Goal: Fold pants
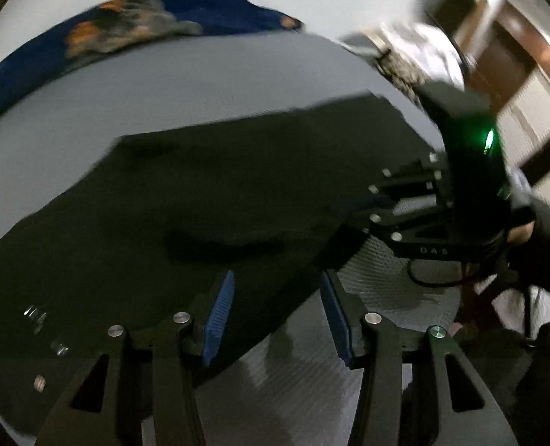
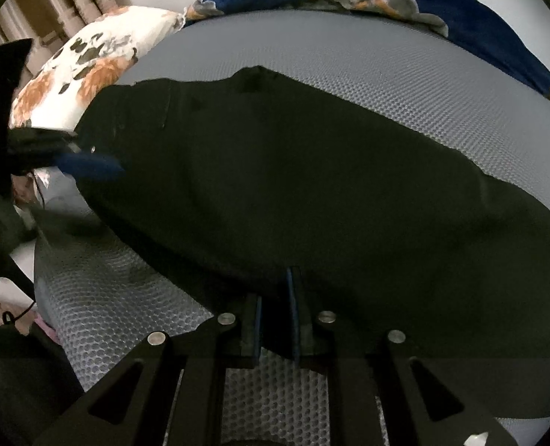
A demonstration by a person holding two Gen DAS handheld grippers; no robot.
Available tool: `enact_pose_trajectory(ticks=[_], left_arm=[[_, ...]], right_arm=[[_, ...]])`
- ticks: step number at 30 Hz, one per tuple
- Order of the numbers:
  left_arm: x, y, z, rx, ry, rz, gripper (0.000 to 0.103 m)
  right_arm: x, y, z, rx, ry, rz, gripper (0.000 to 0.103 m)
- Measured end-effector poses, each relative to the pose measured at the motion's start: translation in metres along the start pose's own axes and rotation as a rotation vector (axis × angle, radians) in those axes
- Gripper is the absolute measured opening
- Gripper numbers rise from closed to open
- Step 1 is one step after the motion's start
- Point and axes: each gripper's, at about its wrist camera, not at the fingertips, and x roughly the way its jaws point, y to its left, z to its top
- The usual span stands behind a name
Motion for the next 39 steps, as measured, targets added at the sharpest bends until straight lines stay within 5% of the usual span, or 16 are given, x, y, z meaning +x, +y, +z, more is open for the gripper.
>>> enact_pose_trajectory(ticks=[8, 12, 14, 16, 25, 29, 35, 36, 38, 39], left_arm=[[0.050, -0.030, 0.024, 0.117, 0.083, 0.005, 0.048], [0.059, -0.029, 0.028, 0.150, 0.085, 0.041, 0.013], [0.058, -0.022, 0.030, 0.116, 0.081, 0.020, 0.010], [0.056, -0.018, 0.030, 0.109, 0.074, 0.017, 0.010], [0.056, -0.023, 0.026, 0.101, 0.070, 0.040, 0.010], [0.058, -0.029, 0.029, 0.112, 0.076, 0.057, 0.010], [0.061, -0.036, 0.035, 0.113, 0.077, 0.050, 0.010], [0.061, -0.037, 0.037, 0.112, 0.074, 0.044, 0.010], [0.061, -0.040, 0.039, 0.105, 0.069, 0.037, 0.010], [0.061, -0.041, 0.040, 0.104, 0.066, 0.027, 0.010]], right_arm=[[0.000, 0.003, 0.001, 0.015, -0.016, 0.011, 0.013], [-0.005, 0.001, -0.002, 0.028, -0.016, -0.001, 0.027], [-0.013, -0.005, -0.007, 0.045, -0.032, -0.016, 0.042], [-0.029, -0.016, -0.015, 0.089, -0.074, -0.014, 0.044], [-0.083, -0.153, -0.111, 0.653, -0.228, -0.175, 0.046], [-0.088, -0.201, -0.147, 0.896, -0.283, -0.137, 0.046], [-0.073, -0.226, -0.160, 1.031, -0.327, -0.061, 0.044], [-0.072, -0.226, -0.159, 1.030, -0.336, -0.067, 0.041], [-0.074, -0.232, -0.156, 1.031, -0.333, -0.093, 0.018], [-0.076, -0.233, -0.155, 1.035, -0.335, -0.088, 0.017]])
